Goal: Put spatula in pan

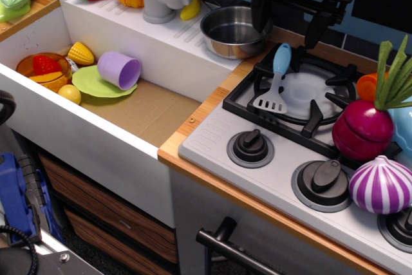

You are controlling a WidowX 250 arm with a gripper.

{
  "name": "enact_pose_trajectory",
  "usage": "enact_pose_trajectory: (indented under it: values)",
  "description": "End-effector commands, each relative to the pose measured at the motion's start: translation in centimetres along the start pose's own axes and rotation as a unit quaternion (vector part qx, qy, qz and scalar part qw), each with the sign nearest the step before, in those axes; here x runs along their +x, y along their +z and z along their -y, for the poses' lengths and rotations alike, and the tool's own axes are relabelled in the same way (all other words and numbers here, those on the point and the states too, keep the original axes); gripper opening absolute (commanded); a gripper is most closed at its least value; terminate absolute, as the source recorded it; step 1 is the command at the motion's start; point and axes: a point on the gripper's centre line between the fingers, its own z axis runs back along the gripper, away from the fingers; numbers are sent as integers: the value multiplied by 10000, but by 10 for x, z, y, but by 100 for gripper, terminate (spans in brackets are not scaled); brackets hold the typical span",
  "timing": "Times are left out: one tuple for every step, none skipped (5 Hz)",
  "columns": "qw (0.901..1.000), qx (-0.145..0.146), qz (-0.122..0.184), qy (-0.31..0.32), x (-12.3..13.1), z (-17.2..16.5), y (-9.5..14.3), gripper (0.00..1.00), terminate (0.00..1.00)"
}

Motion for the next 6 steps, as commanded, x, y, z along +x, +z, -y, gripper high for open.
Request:
enact_pose_trajectory:
  values:
    - [10000, 0, 0, 0, 0, 0, 0, 100, 0]
    - [9999, 52, -21, 153, 6, 4, 0, 100, 0]
    - [9996, 50, 128, 238, 7, 5, -11, 100, 0]
    - [9994, 162, 225, 203, 11, 4, -20, 100, 0]
    - [9992, 159, 338, 169, 11, -3, -27, 100, 0]
    - [9990, 162, 381, 189, 10, -6, -34, 100, 0]
